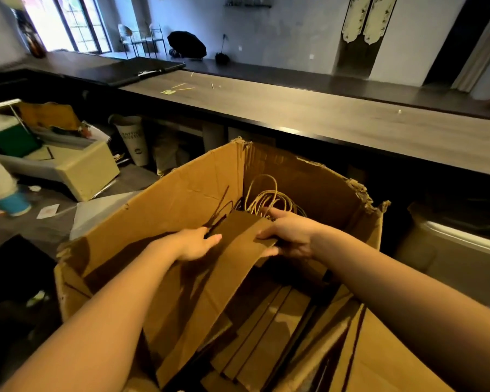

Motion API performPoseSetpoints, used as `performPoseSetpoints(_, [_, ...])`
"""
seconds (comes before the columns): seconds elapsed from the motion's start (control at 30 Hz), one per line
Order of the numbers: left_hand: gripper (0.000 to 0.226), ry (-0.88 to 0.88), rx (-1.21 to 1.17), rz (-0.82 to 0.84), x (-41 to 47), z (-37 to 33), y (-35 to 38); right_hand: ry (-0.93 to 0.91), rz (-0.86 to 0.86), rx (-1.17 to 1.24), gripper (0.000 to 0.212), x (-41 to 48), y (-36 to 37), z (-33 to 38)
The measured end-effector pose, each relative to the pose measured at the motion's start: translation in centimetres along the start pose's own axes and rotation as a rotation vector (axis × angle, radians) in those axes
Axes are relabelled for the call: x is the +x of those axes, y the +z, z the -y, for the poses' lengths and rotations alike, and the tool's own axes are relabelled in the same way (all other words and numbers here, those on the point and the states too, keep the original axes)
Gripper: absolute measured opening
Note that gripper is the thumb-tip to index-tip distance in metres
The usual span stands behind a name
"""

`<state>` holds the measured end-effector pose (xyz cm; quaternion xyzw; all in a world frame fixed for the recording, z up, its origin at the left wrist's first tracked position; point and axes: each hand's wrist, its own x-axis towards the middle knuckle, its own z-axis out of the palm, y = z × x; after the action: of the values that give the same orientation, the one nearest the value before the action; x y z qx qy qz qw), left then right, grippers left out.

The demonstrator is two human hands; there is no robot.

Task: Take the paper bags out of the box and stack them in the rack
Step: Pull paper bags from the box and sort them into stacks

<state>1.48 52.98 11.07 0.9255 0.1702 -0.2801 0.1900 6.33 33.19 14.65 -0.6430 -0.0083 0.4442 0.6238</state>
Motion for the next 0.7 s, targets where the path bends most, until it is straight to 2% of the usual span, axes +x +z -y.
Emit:
performPoseSetpoints(0.07, [0.076,-0.022,-0.081,0.036,0.1,0.4,0.9,-0.036,0.071,0.074,0.063,-0.2,0.1,0.6])
performPoseSetpoints(0.17, [0.116,0.013,-0.288,-0.026,0.3,1.1,1.4,-0.089,0.135,0.142,0.054,-1.0,-0.5,1.6])
performPoseSetpoints(0.2, [0.119,0.02,-0.364,-0.066,-0.2,1.0,1.2,-0.113,0.157,0.152,0.053,-1.4,-0.8,1.9])
performPoseSetpoints(0.33, [0.066,0.032,-0.544,-0.171,-1.9,-0.9,-0.2,-0.254,0.191,0.179,0.055,-3.8,-3.2,2.6])
performPoseSetpoints(0.43, [0.046,0.116,-0.663,-0.165,-3.1,-2.0,-1.4,-0.403,0.142,0.237,0.071,-5.8,-5.9,2.5])
performPoseSetpoints(0.53, [0.036,0.234,-0.761,-0.149,-4.0,-4.0,-2.3,-0.536,0.078,0.367,0.096,-8.2,-9.3,2.4])
performPoseSetpoints(0.6, [0.028,0.313,-0.804,-0.16,-5.2,-5.7,-2.5,-0.591,-0.051,0.386,0.09,-9.8,-11.0,2.3])
performPoseSetpoints(0.7, [0.024,0.367,-0.857,-0.239,-6.5,-8.7,-2.4,-0.666,-0.4,0.355,0.065,-11.7,-12.9,1.6])
